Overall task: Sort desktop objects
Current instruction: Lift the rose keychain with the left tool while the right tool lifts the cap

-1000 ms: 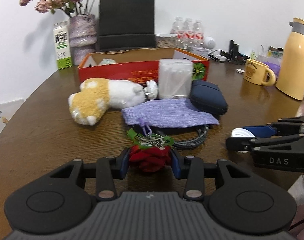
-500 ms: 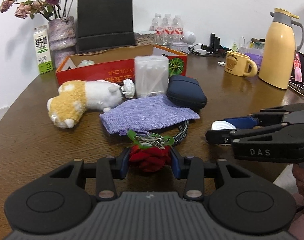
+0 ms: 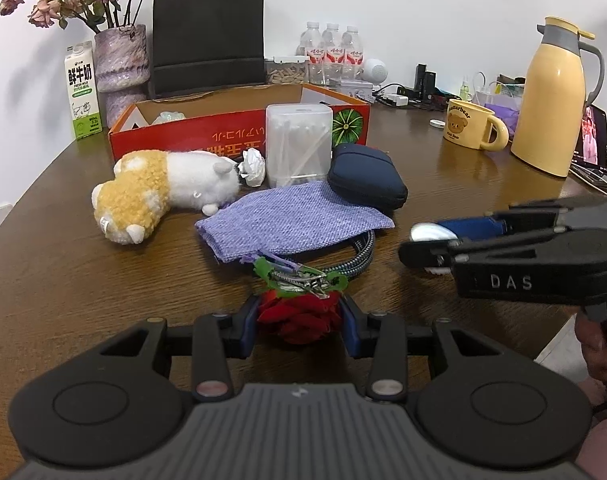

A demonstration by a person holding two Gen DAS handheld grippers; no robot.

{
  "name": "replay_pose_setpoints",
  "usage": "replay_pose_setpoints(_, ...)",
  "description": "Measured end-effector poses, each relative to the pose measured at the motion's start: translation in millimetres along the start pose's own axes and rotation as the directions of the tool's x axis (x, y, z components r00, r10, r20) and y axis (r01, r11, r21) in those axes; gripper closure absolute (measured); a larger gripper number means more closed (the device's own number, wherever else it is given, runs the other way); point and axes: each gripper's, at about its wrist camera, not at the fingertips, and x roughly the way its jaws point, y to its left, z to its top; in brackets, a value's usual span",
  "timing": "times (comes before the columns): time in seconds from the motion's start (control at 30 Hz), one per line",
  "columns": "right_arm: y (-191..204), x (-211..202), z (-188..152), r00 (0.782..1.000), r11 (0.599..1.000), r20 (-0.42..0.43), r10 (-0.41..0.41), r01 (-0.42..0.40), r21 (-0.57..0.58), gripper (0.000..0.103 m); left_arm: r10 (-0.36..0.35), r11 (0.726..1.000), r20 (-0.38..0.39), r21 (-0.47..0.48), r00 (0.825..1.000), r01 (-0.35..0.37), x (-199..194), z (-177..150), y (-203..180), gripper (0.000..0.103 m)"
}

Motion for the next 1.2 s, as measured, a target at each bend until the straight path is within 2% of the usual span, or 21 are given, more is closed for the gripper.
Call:
replay_pose_setpoints(0.17, 12, 4, 15, 0.998, 0.999, 0.051, 0.023, -0.02, -0.047, 0.064, 0.0, 1.0, -0.001, 0.003, 1.0, 0.0, -1, 1, 1, 0.062)
replay_pose_setpoints(0.37, 20, 32, 30, 0.998, 0.996, 0.025, 0.054, -0.053, -0.065, 0.064, -0.007, 1.0, -0.006, 0.007, 1.0, 0.008, -1, 1, 2, 0.062)
replay_pose_setpoints(0.63, 32, 49, 27, 1.0, 0.994, -0.023, 0.015, -0.017, -0.106, 0.064, -0.023, 0.999, 0.008, 0.028, 1.0, 0.022, -11, -2, 3, 0.064)
replay_pose_setpoints(1.2, 34, 50, 26, 1.0, 0.995, -0.019, -0.003, 0.001, -0.103, 0.064, -0.065, 0.996, 0.007, 0.063, 0.998, 0.065, -24, -10, -2, 0.067)
